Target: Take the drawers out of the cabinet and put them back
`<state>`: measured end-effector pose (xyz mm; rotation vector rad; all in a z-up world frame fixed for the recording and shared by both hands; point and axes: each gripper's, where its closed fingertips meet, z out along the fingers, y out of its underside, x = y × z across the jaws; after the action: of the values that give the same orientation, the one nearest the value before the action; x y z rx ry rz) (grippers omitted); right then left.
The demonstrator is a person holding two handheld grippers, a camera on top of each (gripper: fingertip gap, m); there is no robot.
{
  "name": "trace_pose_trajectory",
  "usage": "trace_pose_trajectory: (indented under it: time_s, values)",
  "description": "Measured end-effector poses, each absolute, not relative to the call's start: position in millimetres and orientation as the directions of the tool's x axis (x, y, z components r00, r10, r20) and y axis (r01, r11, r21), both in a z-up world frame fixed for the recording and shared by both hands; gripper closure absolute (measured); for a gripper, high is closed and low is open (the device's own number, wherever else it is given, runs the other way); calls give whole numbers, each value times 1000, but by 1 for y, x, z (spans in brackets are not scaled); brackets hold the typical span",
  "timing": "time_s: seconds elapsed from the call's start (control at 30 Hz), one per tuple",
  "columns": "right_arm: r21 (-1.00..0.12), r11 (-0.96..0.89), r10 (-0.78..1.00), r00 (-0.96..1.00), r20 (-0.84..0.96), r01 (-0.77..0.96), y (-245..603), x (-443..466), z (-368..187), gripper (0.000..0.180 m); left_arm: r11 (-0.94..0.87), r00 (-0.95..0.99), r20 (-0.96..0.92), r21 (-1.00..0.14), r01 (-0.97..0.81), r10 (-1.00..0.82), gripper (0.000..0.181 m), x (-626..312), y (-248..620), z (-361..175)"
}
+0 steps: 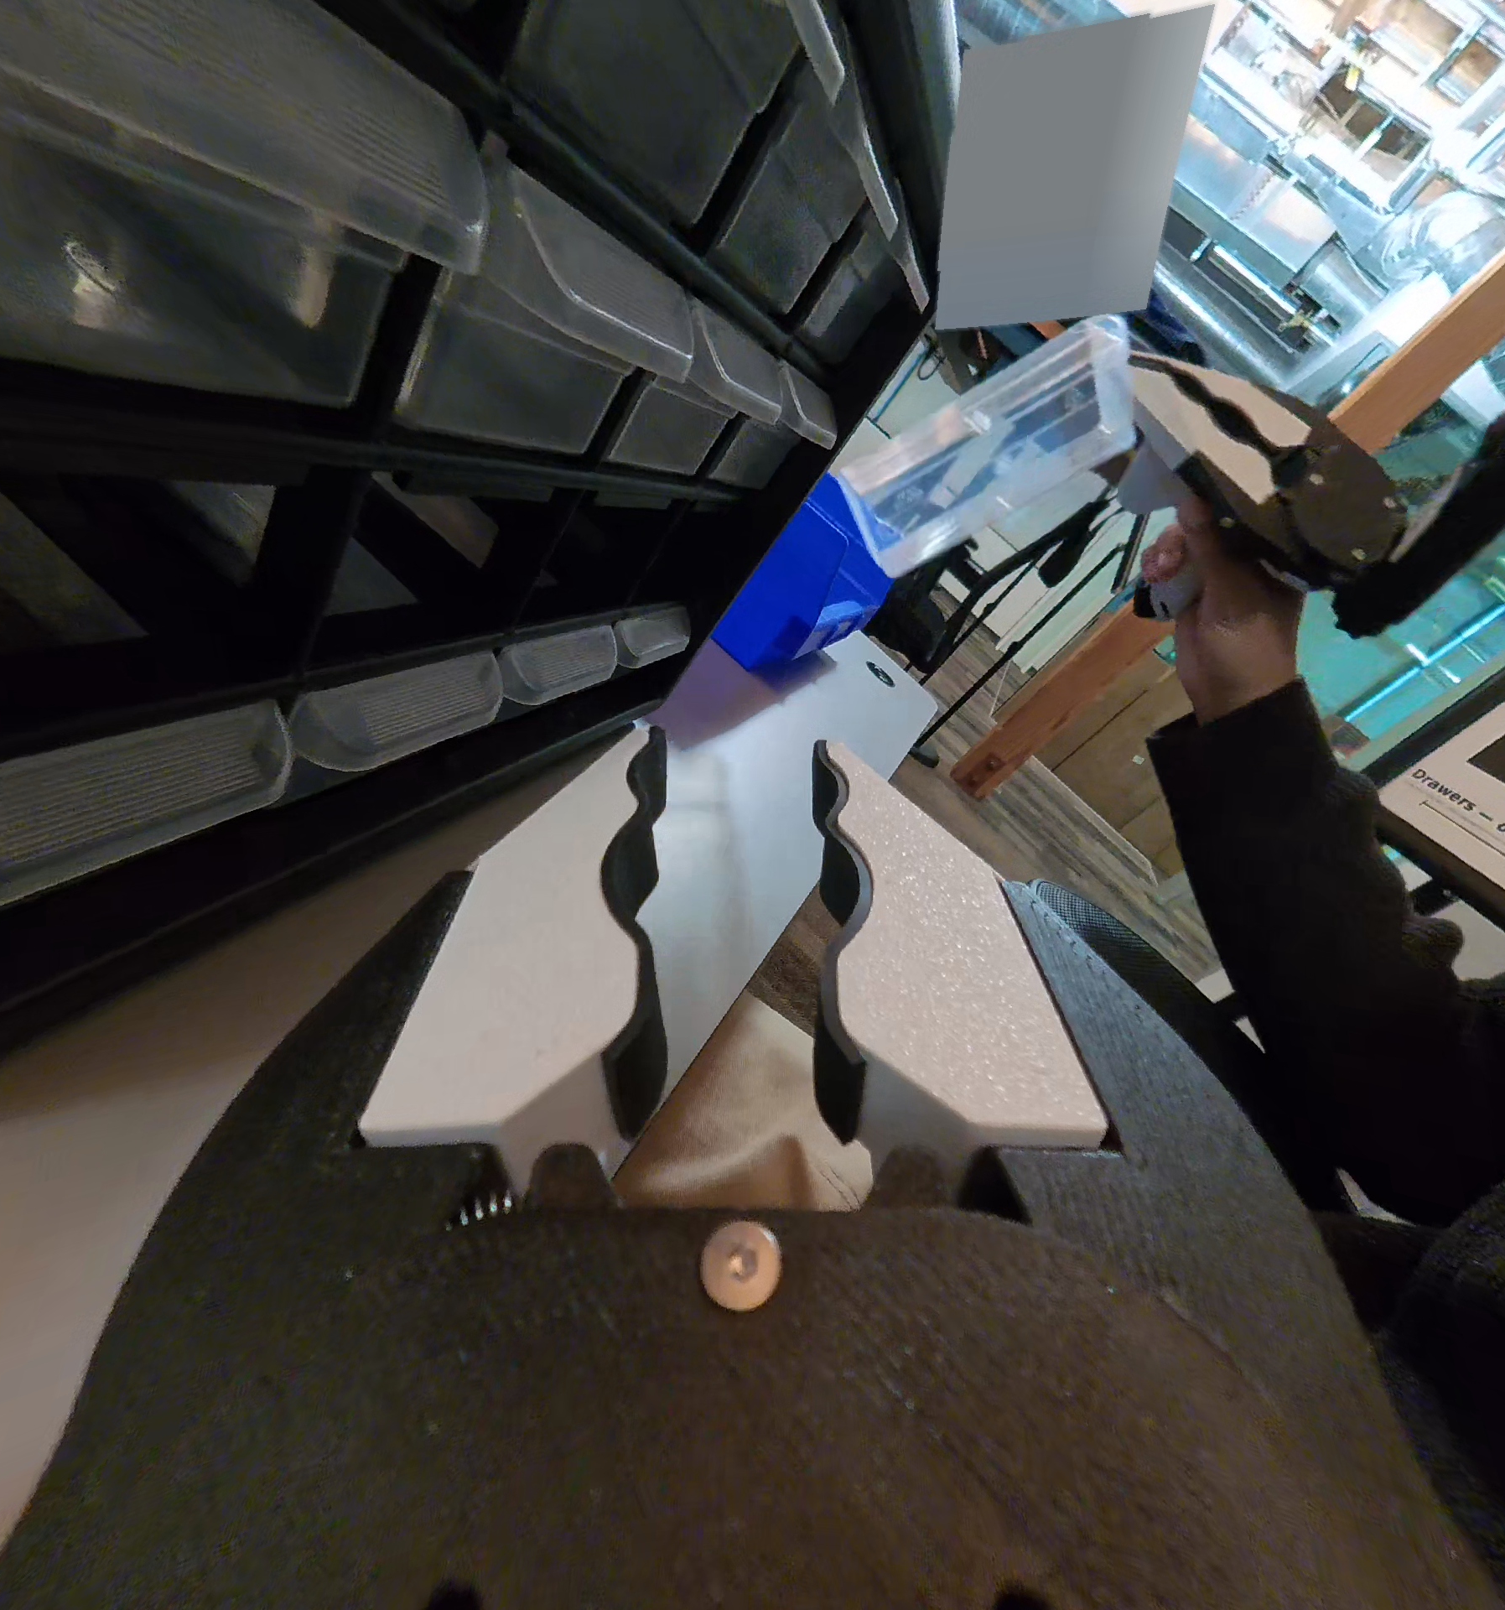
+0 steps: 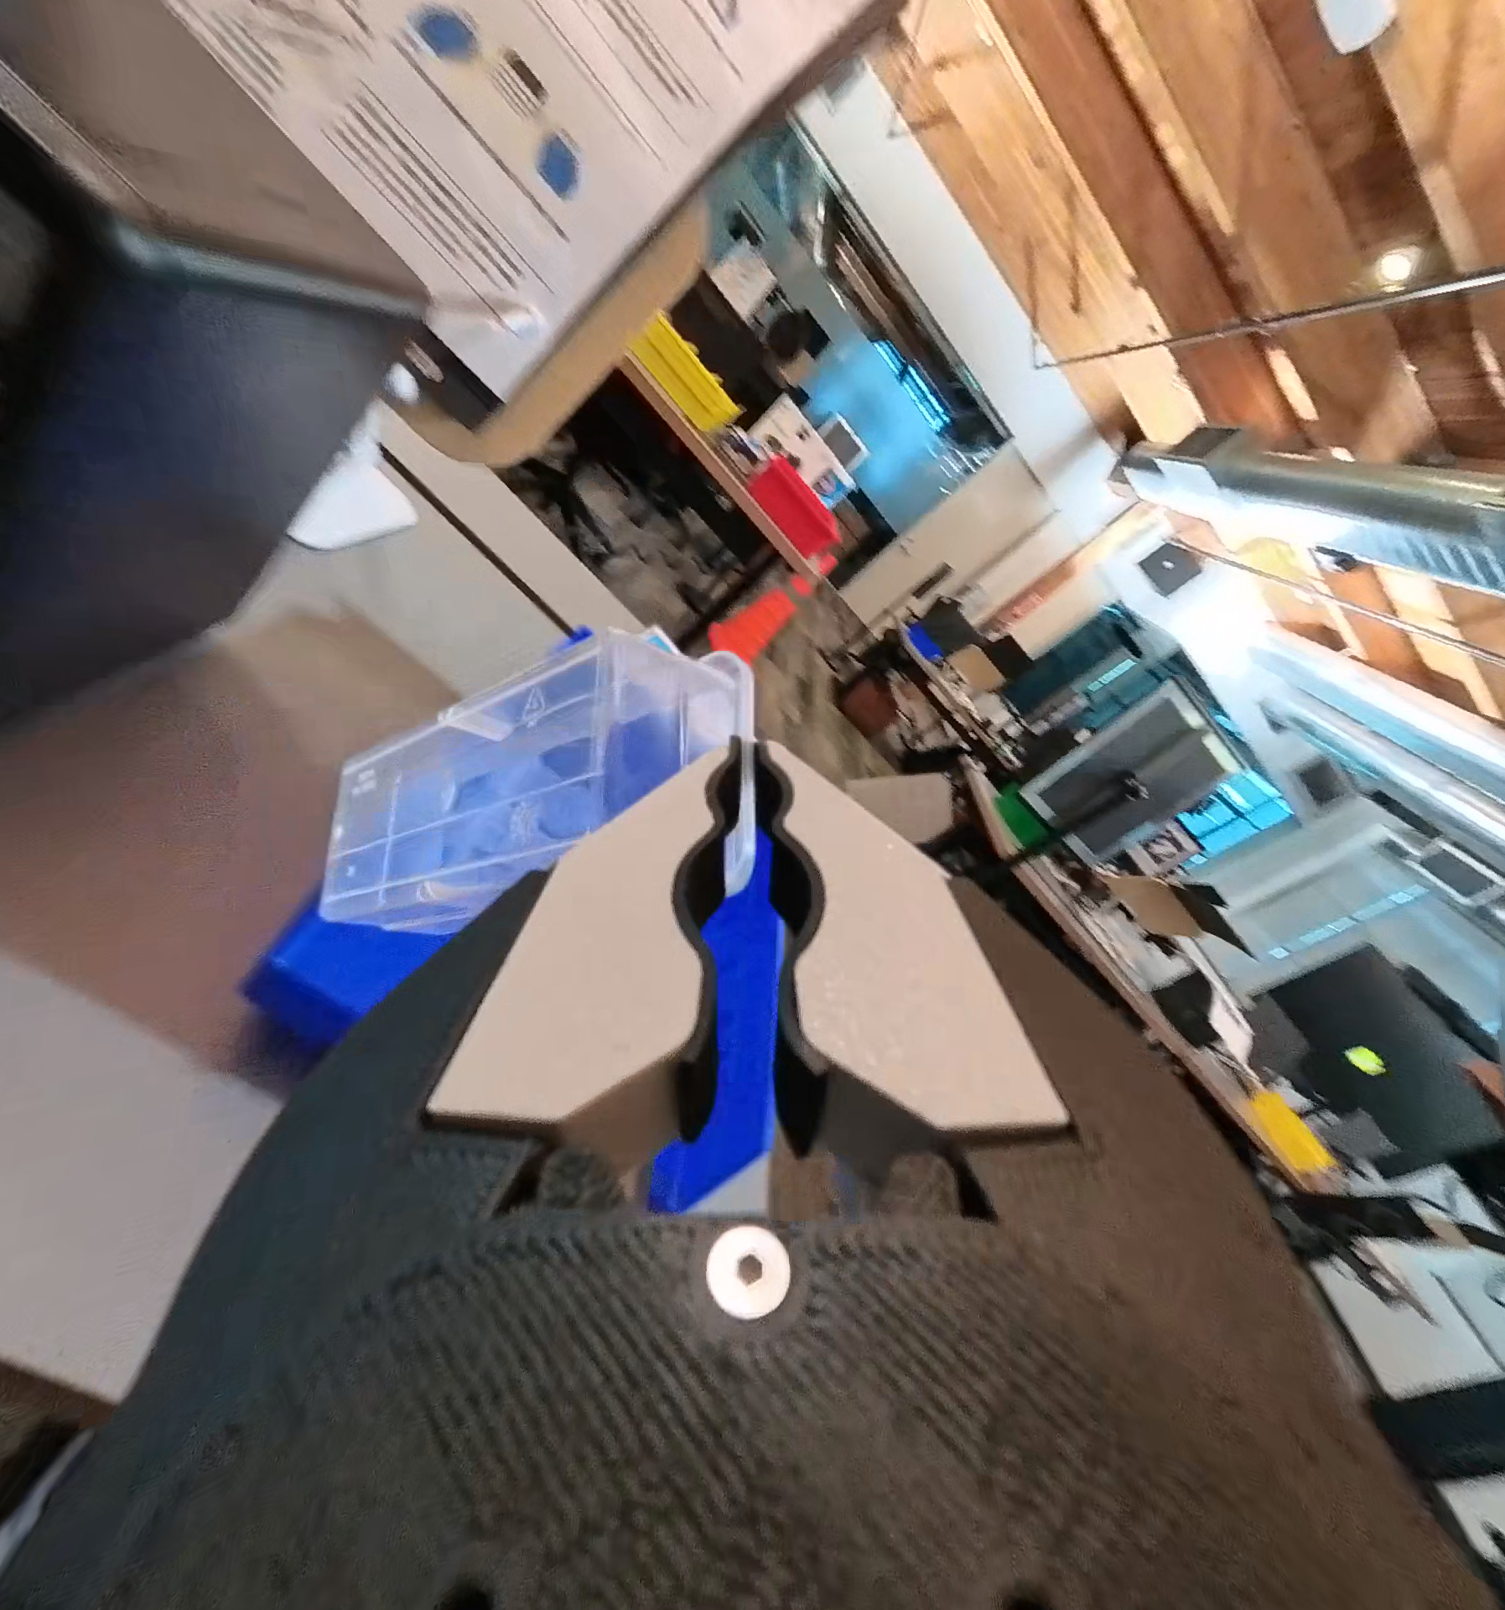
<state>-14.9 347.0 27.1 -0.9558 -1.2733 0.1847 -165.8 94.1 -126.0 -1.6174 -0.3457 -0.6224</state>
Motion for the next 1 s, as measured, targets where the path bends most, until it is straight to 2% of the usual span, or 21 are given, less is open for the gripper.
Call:
trace_pose_trajectory:
  time_s: [0.3, 0.37, 0.43, 0.5, 0.67, 0.87, 1.0]
  values:
    - [-632, 532, 471, 423, 774, 563, 443, -13, -22, 179, -153, 813, 567, -822, 548, -135, 150, -163, 94, -126]
    - [-540, 571, 361, 403, 841, 618, 446, -16, -30, 179, -152, 815, 564, -824, 545, -135, 150, -163, 94, -126]
    - [-398, 601, 242, 316, 917, 693, 443, -20, -39, 179, -152, 818, 560, -827, 541, -134, 150, -164, 94, -126]
    - [-301, 610, 191, 232, 954, 733, 439, -26, -51, 179, -153, 815, 564, -824, 546, -134, 151, -165, 94, -127]
    - [-220, 658, 179, 134, 975, 720, 417, -53, -78, 178, -157, 804, 579, -814, 560, -136, 151, -166, 94, -128]
    - [-267, 672, 338, 35, 941, 691, 383, -83, -105, 175, -158, 805, 576, -816, 556, -139, 151, -165, 94, -127]
    - [-372, 589, 476, 64, 877, 718, 388, -85, -115, 172, -158, 802, 580, -813, 560, -140, 151, -165, 93, -127]
